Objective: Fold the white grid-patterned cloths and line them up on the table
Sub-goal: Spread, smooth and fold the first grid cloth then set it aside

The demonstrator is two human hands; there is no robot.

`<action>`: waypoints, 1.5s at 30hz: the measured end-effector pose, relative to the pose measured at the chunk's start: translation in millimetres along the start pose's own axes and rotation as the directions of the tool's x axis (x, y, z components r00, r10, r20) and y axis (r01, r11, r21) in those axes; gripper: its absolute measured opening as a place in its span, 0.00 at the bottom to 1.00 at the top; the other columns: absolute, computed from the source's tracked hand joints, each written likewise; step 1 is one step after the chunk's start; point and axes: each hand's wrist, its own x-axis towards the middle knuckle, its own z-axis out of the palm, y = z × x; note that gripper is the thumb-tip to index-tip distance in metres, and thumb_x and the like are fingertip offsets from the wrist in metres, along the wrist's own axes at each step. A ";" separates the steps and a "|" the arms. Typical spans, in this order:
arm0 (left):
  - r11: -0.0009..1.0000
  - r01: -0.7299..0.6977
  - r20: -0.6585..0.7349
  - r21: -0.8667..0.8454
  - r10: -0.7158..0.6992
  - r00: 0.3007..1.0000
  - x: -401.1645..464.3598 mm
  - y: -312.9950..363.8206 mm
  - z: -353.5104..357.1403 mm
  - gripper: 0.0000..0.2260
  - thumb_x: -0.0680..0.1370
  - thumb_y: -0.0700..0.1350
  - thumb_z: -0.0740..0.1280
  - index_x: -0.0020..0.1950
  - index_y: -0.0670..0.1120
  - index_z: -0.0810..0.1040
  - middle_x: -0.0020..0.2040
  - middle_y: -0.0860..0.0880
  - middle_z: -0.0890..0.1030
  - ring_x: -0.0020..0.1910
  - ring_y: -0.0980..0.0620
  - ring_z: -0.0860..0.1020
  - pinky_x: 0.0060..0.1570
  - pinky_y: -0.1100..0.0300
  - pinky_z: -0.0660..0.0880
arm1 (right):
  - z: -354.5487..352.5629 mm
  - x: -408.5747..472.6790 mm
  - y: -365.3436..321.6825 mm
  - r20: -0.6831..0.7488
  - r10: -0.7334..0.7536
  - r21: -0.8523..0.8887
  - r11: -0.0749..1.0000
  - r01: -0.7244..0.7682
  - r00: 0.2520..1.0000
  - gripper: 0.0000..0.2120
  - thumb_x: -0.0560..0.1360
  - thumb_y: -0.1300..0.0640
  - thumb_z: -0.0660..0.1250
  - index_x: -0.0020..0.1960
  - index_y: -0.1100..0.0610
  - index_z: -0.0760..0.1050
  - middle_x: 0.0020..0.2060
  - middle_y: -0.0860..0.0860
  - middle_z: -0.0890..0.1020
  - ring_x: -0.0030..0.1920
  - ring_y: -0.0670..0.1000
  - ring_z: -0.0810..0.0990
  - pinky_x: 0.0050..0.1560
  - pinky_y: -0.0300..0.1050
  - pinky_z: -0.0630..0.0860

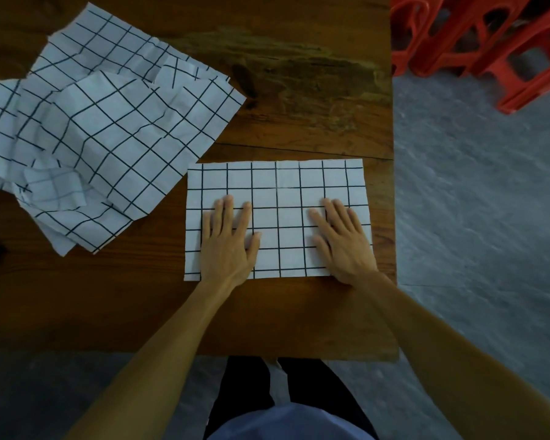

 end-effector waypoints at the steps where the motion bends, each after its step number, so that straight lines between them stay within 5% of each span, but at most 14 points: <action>1: 1.000 -0.002 -0.002 -0.002 0.002 1.000 -0.1 0.2 0.0 0.29 0.80 0.61 0.42 0.78 0.50 0.45 0.78 0.43 0.43 0.77 0.45 0.39 0.74 0.46 0.42 | -1.3 -3.0 7.0 0.008 0.007 -0.005 1.000 -0.007 1.000 0.26 0.83 0.41 0.40 0.78 0.46 0.39 0.78 0.52 0.38 0.77 0.50 0.32 0.75 0.49 0.32; 7: 1.000 0.018 -0.014 0.013 -0.017 1.000 -0.1 2.9 1.0 0.29 0.80 0.60 0.43 0.78 0.51 0.45 0.78 0.42 0.45 0.77 0.44 0.41 0.74 0.44 0.45 | -6.4 9.8 -53.0 -0.069 -0.077 0.002 0.997 0.078 0.995 0.28 0.82 0.52 0.50 0.79 0.52 0.42 0.78 0.55 0.43 0.77 0.55 0.38 0.76 0.55 0.36; 10: 0.999 0.010 -0.014 0.046 -0.009 1.000 0.9 2.8 1.8 0.28 0.80 0.59 0.43 0.78 0.51 0.44 0.78 0.42 0.45 0.77 0.44 0.42 0.74 0.44 0.46 | 2.7 24.4 -103.0 -0.038 -0.119 0.090 0.988 0.122 0.992 0.26 0.83 0.49 0.44 0.79 0.54 0.46 0.78 0.55 0.44 0.78 0.55 0.38 0.77 0.55 0.39; 21: 1.000 0.007 -0.020 0.013 -0.007 1.000 -0.5 2.5 -0.9 0.26 0.81 0.56 0.43 0.78 0.51 0.45 0.78 0.43 0.46 0.77 0.45 0.41 0.75 0.45 0.45 | 5.5 -14.9 -9.3 -0.073 0.103 0.146 0.985 -0.091 0.992 0.27 0.82 0.45 0.39 0.79 0.52 0.46 0.78 0.52 0.44 0.78 0.51 0.38 0.78 0.54 0.42; 30: 0.999 0.017 -0.024 0.037 -0.016 1.000 0.3 0.2 4.4 0.26 0.82 0.55 0.45 0.78 0.52 0.42 0.78 0.43 0.43 0.77 0.45 0.40 0.75 0.45 0.44 | 6.6 35.0 -113.7 -0.078 -0.068 0.168 0.982 0.081 0.995 0.27 0.83 0.52 0.49 0.79 0.56 0.44 0.78 0.56 0.44 0.77 0.54 0.38 0.77 0.52 0.39; 38: 1.000 0.003 -0.024 -0.006 -0.003 1.000 -2.9 0.6 3.2 0.26 0.81 0.56 0.44 0.78 0.51 0.46 0.78 0.43 0.46 0.77 0.45 0.41 0.75 0.45 0.45 | 9.4 -10.2 -11.7 -0.117 0.118 0.173 0.980 -0.097 0.986 0.27 0.83 0.45 0.41 0.79 0.53 0.48 0.79 0.53 0.46 0.78 0.51 0.39 0.77 0.50 0.40; 45: 1.000 0.002 -0.028 -0.008 -0.003 1.000 -1.2 0.1 2.0 0.26 0.81 0.56 0.45 0.78 0.51 0.45 0.78 0.43 0.46 0.77 0.45 0.42 0.75 0.45 0.45 | 10.0 -11.5 -1.0 -0.151 0.125 0.155 0.983 -0.101 0.981 0.26 0.83 0.46 0.44 0.79 0.54 0.51 0.78 0.53 0.48 0.78 0.51 0.41 0.77 0.49 0.41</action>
